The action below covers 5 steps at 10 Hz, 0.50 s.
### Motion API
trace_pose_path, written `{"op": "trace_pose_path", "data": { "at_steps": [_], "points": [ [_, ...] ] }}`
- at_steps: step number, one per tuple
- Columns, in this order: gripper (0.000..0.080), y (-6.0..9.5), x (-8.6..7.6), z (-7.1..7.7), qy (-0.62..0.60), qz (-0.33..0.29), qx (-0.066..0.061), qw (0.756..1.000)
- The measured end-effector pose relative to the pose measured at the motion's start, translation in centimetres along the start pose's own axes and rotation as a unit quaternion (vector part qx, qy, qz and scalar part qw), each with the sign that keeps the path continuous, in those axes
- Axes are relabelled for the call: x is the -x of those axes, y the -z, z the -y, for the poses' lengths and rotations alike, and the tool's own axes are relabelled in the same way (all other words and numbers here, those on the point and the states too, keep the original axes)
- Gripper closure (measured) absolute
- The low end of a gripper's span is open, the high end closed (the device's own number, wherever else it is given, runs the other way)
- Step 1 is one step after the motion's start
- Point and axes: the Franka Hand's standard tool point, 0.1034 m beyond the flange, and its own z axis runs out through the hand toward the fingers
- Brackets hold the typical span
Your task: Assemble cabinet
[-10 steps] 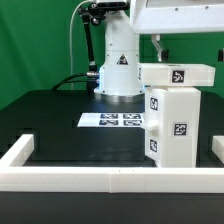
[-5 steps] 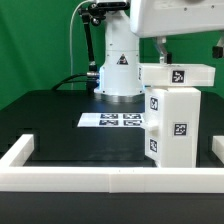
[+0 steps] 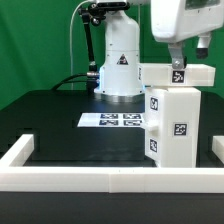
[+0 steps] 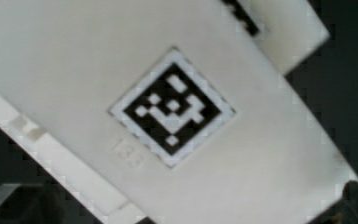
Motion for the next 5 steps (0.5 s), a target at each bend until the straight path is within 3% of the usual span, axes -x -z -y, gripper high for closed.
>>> {"op": "trace_pose_path", "data": {
  "at_steps": [1, 3, 5],
  "points": [
    [0.0002, 0.0, 0.1, 0.0, 0.037, 0.011, 0.006, 0.999],
    [0.0002, -0.6, 1.0, -0.1, 0.172, 0.019, 0.001, 0.985],
    [0.0002, -0.7, 1.7, -0.4, 0.302, 0.028, 0.000, 0.953]
  ]
}}
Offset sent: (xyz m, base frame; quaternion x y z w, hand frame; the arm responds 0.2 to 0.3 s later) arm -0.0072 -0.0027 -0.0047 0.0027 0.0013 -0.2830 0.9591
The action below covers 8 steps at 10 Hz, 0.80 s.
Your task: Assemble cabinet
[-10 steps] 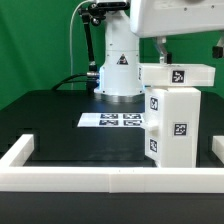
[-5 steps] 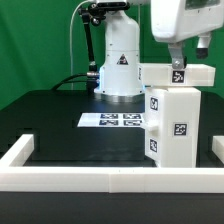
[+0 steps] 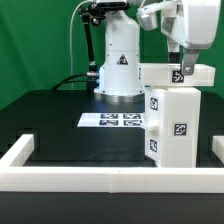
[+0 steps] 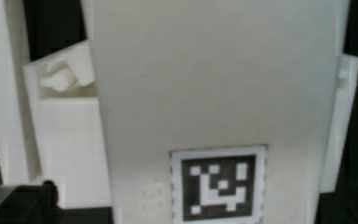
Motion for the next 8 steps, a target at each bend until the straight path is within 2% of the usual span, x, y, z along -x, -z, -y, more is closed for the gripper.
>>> {"op": "trace_pose_path", "data": {
  "at_steps": [1, 5, 6, 7, 8],
  "points": [
    [0.0002, -0.2, 0.4, 0.2, 0.050, 0.005, -0.002, 0.999],
    [0.0002, -0.9, 2.3, 0.6, 0.031, 0.004, -0.009, 0.999],
    [0.0041, -1.0, 2.5, 0.6, 0.025, 0.004, -0.010, 1.000],
    [0.0209, -0.9, 2.7, 0.5, 0.013, 0.004, -0.009, 1.000],
    [0.0236, -0.9, 2.8, 0.5, 0.007, 0.004, -0.009, 1.000]
  ]
}}
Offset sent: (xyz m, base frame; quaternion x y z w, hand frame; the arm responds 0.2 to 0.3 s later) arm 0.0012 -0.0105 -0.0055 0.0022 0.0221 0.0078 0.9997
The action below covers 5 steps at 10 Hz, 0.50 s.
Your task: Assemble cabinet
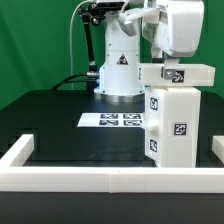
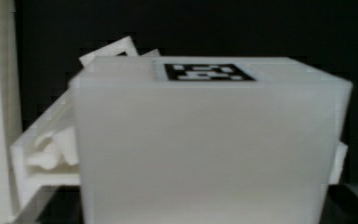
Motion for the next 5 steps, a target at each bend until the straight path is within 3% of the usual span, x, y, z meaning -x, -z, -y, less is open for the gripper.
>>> {"op": "trace_pose_path", "data": {
  "at_steps": [5],
  "points": [
    [0.0236, -0.01, 0.02, 0.01, -0.104, 0.000, 0.000, 0.995]
  ]
}}
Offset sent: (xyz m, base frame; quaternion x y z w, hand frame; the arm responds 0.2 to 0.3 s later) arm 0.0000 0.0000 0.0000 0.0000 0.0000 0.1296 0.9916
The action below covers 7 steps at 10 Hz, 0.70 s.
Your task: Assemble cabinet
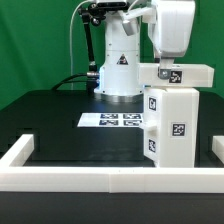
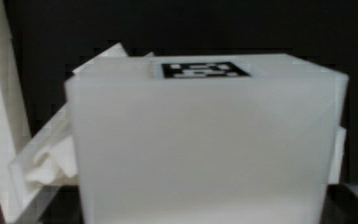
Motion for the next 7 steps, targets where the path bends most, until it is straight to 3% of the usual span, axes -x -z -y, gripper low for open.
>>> {"op": "trace_pose_path", "data": {
  "at_steps": [5, 7],
  "points": [
    [0.0235, 0.0, -0.8, 0.2, -0.215, -0.001, 0.001, 0.977],
    [0.0235, 0.0, -1.2, 0.2, -0.308, -0.001, 0.001, 0.951]
  ]
}}
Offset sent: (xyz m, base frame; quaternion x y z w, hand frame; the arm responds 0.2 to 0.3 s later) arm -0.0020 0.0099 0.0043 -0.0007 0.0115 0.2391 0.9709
